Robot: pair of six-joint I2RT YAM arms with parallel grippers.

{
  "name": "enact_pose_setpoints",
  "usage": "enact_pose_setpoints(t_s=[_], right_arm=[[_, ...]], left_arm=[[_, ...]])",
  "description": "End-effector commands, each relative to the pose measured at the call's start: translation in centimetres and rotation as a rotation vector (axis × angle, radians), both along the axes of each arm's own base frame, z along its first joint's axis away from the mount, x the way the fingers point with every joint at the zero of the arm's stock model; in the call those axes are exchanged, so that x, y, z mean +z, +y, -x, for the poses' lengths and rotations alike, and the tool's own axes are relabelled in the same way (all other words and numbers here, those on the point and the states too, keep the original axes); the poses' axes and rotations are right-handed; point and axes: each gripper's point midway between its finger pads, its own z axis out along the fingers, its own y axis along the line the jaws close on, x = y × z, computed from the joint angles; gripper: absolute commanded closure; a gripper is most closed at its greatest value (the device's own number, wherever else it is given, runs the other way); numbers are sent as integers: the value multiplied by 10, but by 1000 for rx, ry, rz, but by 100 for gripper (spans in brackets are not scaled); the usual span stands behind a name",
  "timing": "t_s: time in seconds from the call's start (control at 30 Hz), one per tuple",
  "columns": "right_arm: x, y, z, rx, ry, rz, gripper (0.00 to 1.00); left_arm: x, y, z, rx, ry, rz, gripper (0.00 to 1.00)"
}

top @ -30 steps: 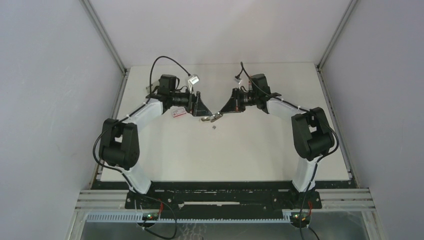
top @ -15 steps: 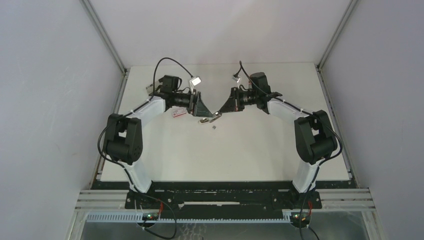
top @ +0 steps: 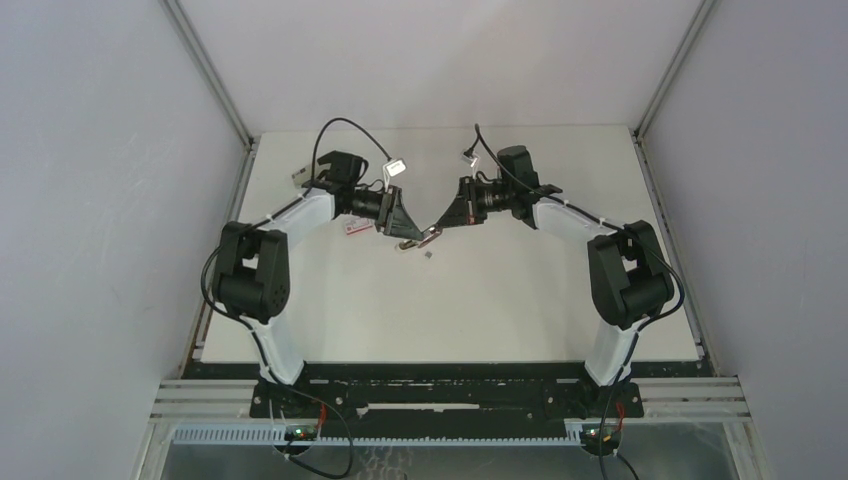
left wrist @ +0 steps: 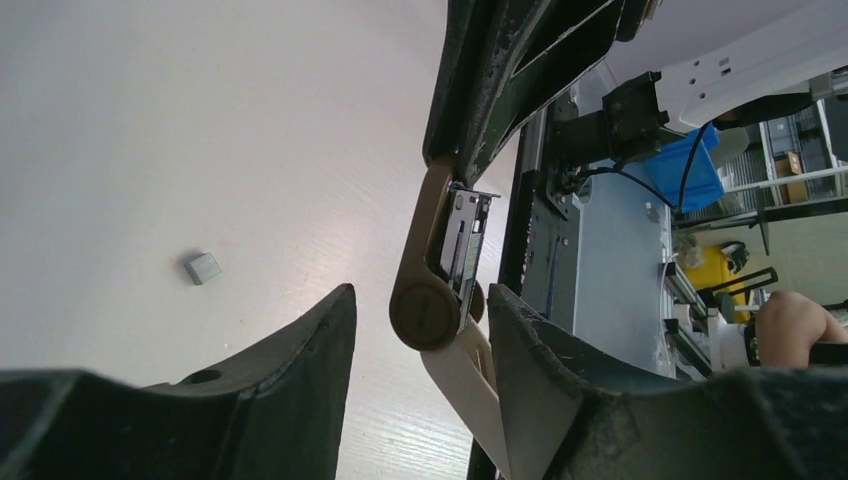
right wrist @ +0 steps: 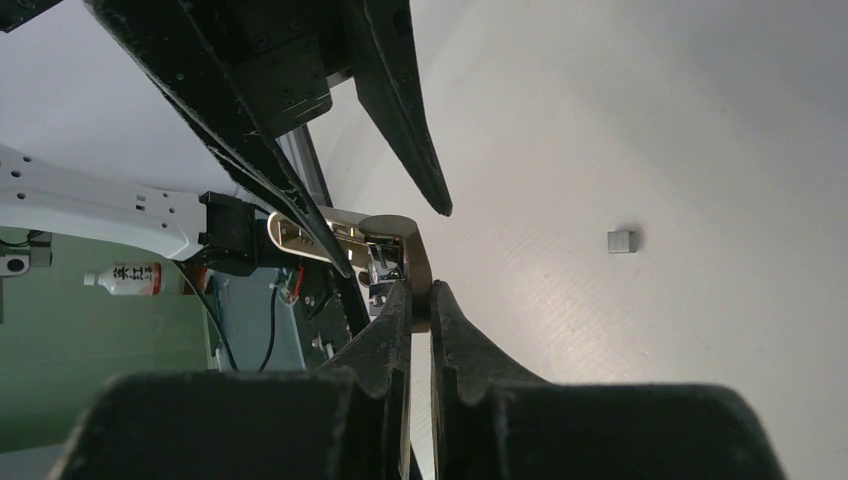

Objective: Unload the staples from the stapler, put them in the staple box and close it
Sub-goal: Unload the staple at the center of the board.

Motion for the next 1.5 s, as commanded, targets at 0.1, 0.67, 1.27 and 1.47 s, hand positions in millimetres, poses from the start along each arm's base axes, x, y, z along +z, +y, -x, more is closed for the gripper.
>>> enact_pose_setpoints(t_s=[0.1, 0.67, 1.27, 1.47], right_arm=[[43, 5, 0, 35, -132, -57, 100], [42, 6, -1, 34, -125, -61, 100], [29, -41, -48, -150, -101, 25, 50], [23, -60, -62, -222, -104, 66, 50]], left_arm=[[19, -6, -3, -46, -47, 49, 51], [23, -8, -2, -62, -30, 65, 73], [6, 23, -61, 197, -98, -149, 73], [-1, 55, -104, 382, -241, -358, 72]])
